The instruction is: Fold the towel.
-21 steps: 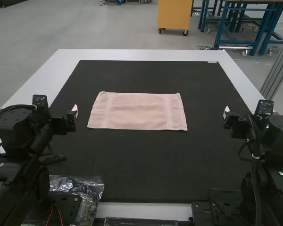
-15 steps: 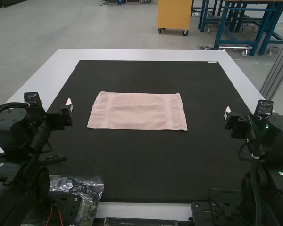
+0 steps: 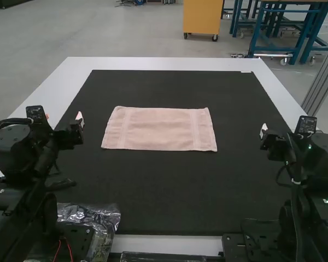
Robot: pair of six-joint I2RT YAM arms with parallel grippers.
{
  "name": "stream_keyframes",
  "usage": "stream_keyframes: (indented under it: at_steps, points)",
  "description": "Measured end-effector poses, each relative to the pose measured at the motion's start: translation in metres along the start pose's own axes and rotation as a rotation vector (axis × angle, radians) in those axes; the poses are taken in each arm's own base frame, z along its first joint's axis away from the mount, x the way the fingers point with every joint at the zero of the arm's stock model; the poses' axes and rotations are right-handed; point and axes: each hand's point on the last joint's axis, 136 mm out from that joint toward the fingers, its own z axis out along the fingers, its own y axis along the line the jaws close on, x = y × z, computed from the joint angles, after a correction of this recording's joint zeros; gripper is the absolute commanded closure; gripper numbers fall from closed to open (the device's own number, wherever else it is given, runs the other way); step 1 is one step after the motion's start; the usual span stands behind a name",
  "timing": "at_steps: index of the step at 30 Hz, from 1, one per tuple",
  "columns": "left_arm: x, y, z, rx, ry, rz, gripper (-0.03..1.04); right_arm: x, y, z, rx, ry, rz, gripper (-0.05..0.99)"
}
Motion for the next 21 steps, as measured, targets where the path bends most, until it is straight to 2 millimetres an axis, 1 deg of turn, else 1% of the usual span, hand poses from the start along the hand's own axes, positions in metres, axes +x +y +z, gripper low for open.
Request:
stream_keyframes:
  at_steps: [3,5,8,9,14,17,19,21]
  points:
    - [-0.019,-0.001,-0.001,0.001,-0.078,0.074,0.04,-0.012,0.000,0.000,0.001,-0.050,-0.001,0.03]
    - [-0.027,-0.001,-0.002,-0.006,-0.111,0.161,0.04,-0.029,0.000,-0.002,0.003,-0.120,0.001,0.03]
    - [-0.036,-0.001,-0.003,-0.015,-0.146,0.260,0.04,-0.049,-0.004,-0.005,0.028,-0.203,-0.018,0.03]
    - [-0.038,-0.001,-0.003,-0.018,-0.155,0.283,0.05,-0.053,-0.005,-0.006,0.039,-0.219,-0.043,0.03]
    - [-0.039,-0.001,-0.003,-0.027,-0.157,0.394,0.05,-0.058,-0.007,-0.007,0.076,-0.232,-0.242,0.03]
    - [-0.042,-0.001,-0.004,-0.034,-0.170,0.439,0.05,-0.077,-0.006,-0.012,0.093,-0.309,-0.324,0.03]
    - [-0.047,-0.001,-0.005,-0.039,-0.189,0.454,0.05,-0.082,-0.006,-0.014,0.102,-0.330,-0.359,0.03]
    - [-0.056,-0.002,-0.006,-0.046,-0.224,0.462,0.05,-0.086,-0.007,-0.016,0.112,-0.345,-0.382,0.03]
